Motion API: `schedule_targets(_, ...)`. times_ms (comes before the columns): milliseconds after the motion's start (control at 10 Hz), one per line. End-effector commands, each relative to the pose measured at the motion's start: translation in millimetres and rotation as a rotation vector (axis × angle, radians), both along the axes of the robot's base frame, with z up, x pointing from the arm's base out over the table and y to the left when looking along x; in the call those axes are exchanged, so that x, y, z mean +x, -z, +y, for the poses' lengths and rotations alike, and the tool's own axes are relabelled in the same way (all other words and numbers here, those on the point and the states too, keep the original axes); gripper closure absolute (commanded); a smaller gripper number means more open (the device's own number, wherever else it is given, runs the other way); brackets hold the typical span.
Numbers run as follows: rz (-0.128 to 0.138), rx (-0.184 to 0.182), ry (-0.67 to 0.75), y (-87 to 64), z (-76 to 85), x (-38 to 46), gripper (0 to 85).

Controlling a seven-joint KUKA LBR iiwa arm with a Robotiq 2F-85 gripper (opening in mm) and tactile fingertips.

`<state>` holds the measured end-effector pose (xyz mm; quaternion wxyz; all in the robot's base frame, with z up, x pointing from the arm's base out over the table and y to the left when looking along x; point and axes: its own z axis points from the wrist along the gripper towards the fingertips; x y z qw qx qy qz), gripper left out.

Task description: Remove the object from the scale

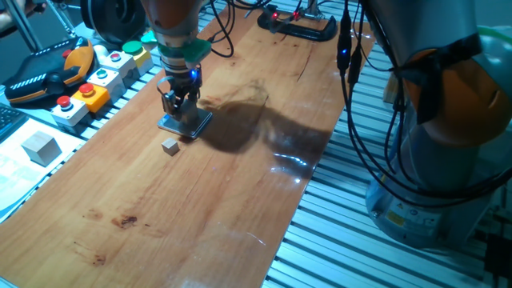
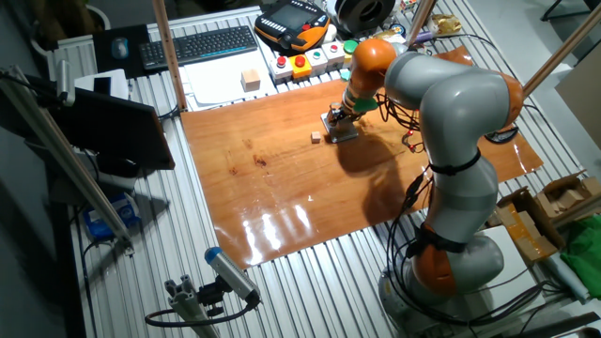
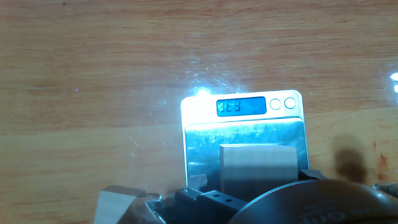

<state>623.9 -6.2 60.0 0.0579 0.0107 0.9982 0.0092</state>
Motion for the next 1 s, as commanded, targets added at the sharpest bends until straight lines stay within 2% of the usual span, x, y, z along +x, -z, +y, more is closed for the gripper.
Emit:
schedule_targets(0, 0.004, 0.0, -0.004, 0.1, -0.3, 0.2, 21.3)
schedule_targets(100, 0.011, -0.002, -0.017, 0.1, -1.2, 0.8, 32.0)
schedule_targets(400, 0.029, 0.013, -0.028, -4.9, -7.9, 2.9, 84.3)
schedule_targets(500, 0.026, -0.001, -0.023, -10.6, -13.1, 2.2, 84.3)
schedule_targets(600, 0.02, -0.029, -0.015, -19.5, -22.1, -0.2, 84.3)
schedule_targets(700, 0.02, -0.04, -0.016, -28.7, -36.9, -0.1, 84.3)
schedule_targets(900, 0.025, -0.036, -0.035, -35.0, -64.6, 2.6, 84.3)
